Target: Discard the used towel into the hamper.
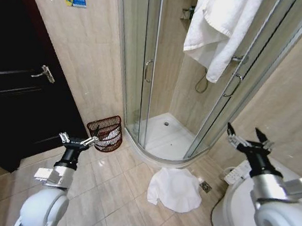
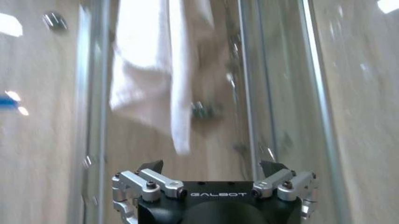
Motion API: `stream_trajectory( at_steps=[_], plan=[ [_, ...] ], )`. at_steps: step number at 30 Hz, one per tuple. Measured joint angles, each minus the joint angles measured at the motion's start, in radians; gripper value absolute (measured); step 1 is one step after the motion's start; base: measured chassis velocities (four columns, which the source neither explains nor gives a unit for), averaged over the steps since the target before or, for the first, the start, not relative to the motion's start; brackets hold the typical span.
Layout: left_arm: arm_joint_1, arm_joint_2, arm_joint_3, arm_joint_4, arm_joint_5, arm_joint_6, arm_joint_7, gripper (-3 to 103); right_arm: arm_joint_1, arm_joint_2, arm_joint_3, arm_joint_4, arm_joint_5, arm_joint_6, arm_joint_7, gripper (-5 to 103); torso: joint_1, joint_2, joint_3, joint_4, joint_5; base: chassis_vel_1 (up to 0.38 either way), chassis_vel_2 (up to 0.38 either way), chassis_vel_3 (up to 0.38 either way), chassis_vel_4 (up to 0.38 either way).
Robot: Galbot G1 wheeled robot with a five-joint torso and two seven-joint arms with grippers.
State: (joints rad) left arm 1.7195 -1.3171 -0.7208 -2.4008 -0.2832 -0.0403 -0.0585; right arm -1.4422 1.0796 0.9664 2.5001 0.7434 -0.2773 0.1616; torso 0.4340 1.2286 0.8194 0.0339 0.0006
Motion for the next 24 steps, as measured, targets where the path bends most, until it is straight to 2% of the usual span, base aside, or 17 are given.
stream_trajectory(
  at_steps=[4,5,6,7,8,9,13,14,16,17,18,20,21,23,24],
  plan=[
    [-0.002,-0.018,0.031,0.020,0.044,0.012,-0.015,100,0.220,-0.180,-0.020,-0.039,0.141,0.005,0.016,100,-0.001,-0.003,-0.002,0.0010,-0.0009,0.000,0.000,0.000,0.000],
    [-0.014,-0.016,0.047,0.038,0.051,0.020,-0.017,100,0.254,-0.220,-0.014,-0.061,0.162,0.005,0.016,100,-0.002,-0.004,-0.002,0.0011,-0.0001,0.000,0.000,0.000,0.000],
    [-0.014,-0.016,0.047,0.038,0.051,0.020,-0.017,100,0.254,-0.220,-0.014,-0.061,0.162,0.005,0.016,100,-0.002,-0.004,-0.002,0.0011,-0.0001,0.000,0.000,0.000,0.000],
    [-0.018,-0.015,0.059,0.054,0.059,0.022,-0.017,100,0.298,-0.271,-0.011,-0.095,0.190,0.006,0.017,100,-0.002,-0.004,-0.002,-0.0003,-0.0005,0.000,0.000,0.000,0.000],
    [-0.010,-0.019,0.061,0.066,0.068,0.018,-0.018,100,0.351,-0.313,-0.019,-0.131,0.218,0.003,0.017,100,-0.002,-0.005,-0.002,0.0005,-0.0009,0.000,0.000,0.000,0.000],
    [-0.010,-0.019,0.061,0.066,0.068,0.018,-0.018,100,0.351,-0.313,-0.019,-0.131,0.218,0.003,0.017,100,-0.002,-0.005,-0.002,0.0005,-0.0009,0.000,0.000,0.000,0.000],
    [0.004,-0.033,0.053,0.092,0.085,-0.007,-0.018,100,0.596,-0.426,-0.092,-0.292,0.289,-0.037,-0.007,100,-0.003,-0.007,-0.003,0.0002,0.0000,0.000,0.000,0.000,0.000],
    [0.004,-0.033,0.053,0.092,0.085,-0.007,-0.018,100,0.596,-0.426,-0.092,-0.292,0.289,-0.037,-0.007,100,-0.003,-0.007,-0.003,0.0002,0.0000,0.000,0.000,0.000,0.000],
    [-0.002,-0.038,0.053,0.097,0.086,-0.008,-0.020,100,0.719,-0.462,-0.153,-0.356,0.320,-0.056,-0.017,100,-0.003,-0.007,-0.004,0.0006,-0.0009,0.000,0.000,0.000,0.000],
    [-0.010,-0.043,0.057,0.098,0.086,-0.007,-0.021,100,0.824,-0.489,-0.226,-0.411,0.343,-0.064,-0.022,100,-0.004,-0.008,-0.004,0.0004,-0.0010,0.000,0.000,0.000,0.000],
    [-0.010,-0.043,0.057,0.098,0.086,-0.007,-0.021,100,0.824,-0.489,-0.226,-0.411,0.343,-0.064,-0.022,100,-0.004,-0.008,-0.004,0.0004,-0.0010,0.000,0.000,0.000,0.000],
    [-0.014,-0.048,0.062,0.098,0.085,-0.006,-0.022,100,0.999,-0.513,-0.361,-0.495,0.361,-0.069,-0.035,100,-0.004,-0.008,-0.004,0.0002,-0.0001,0.000,0.000,0.000,0.000],
    [-0.014,-0.048,0.062,0.098,0.085,-0.006,-0.022,100,0.999,-0.513,-0.361,-0.495,0.361,-0.069,-0.035,100,-0.004,-0.008,-0.004,0.0002,-0.0001,0.000,0.000,0.000,0.000],
    [-0.015,-0.048,0.058,0.098,0.084,-0.006,-0.022,100,1.181,-0.512,-0.486,-0.559,0.372,-0.072,-0.042,100,-0.004,-0.009,-0.005,0.0000,-0.0006,0.000,0.000,0.000,0.000],
    [-0.015,-0.048,0.058,0.098,0.084,-0.006,-0.022,100,1.181,-0.512,-0.486,-0.559,0.372,-0.072,-0.042,100,-0.004,-0.009,-0.005,0.0000,-0.0006,0.000,0.000,0.000,0.000]
  ],
)
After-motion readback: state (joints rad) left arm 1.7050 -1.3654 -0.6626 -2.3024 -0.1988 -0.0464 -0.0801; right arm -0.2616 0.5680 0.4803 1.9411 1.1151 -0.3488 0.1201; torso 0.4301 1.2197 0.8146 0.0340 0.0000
